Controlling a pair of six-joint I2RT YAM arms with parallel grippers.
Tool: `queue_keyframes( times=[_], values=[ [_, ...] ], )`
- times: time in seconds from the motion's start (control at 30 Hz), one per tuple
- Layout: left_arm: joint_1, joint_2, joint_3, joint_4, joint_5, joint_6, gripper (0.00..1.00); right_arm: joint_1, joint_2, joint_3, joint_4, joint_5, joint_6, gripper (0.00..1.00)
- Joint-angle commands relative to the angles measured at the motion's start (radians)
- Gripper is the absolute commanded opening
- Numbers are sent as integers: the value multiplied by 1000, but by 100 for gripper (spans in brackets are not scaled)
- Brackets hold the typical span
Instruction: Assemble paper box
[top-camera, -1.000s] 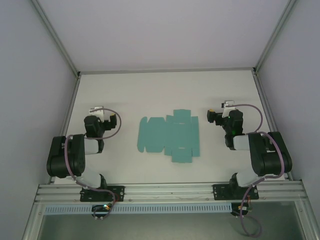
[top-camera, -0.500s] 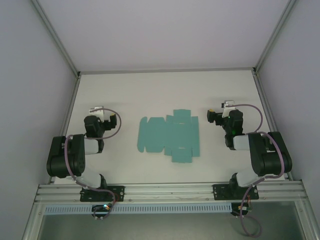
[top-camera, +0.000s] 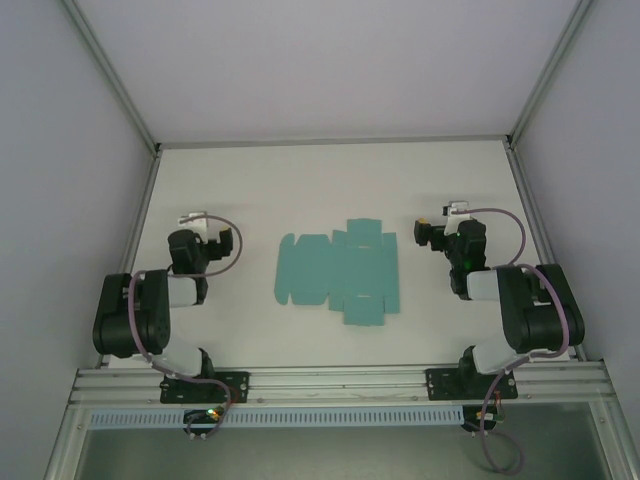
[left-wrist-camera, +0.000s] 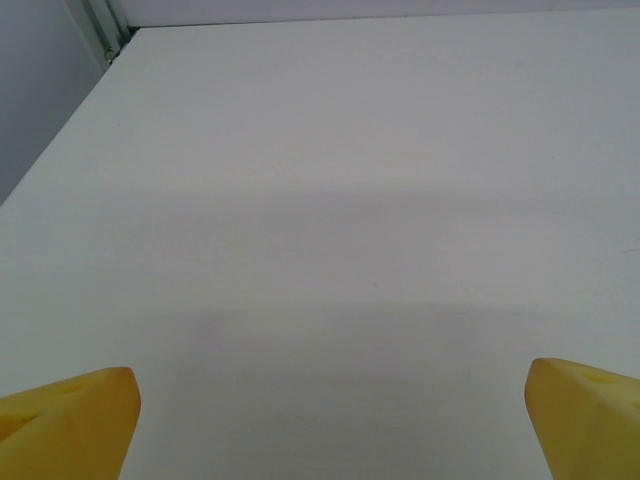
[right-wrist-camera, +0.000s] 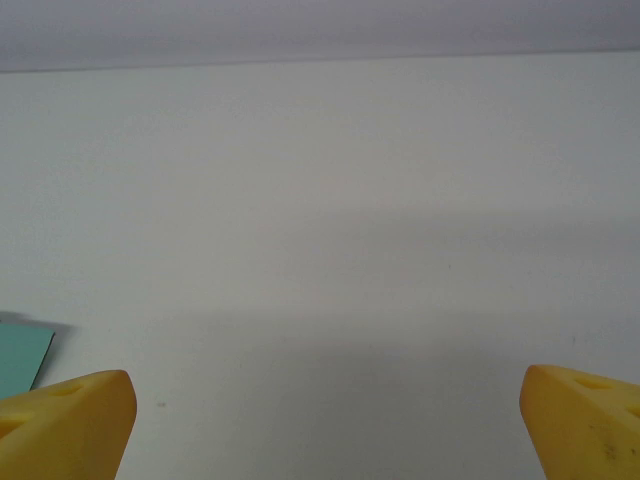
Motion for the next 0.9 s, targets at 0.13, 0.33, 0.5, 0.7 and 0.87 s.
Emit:
queue_keyframes(
  times=[0.13,0.33,0.5,0.7,0.87],
  values=[
    [-31,-307,155,-439,-40,-162,100,13,-255,183,-484,30,109,100],
    [-219,-330,363,-918,-78,-288,100,124,-370,334,-903,2,271,100],
    [-383,-275,433,-1100,43,-422,100,282,-337,429,-1179,-129,406,89],
    [-413,-190,401,-1124,116,-554,100,362,-177,375,-1119,-349,478,61],
    [-419,-113,415,-1130,137,-557,100,370,17,412,-1107,-441,447,49]
  ],
)
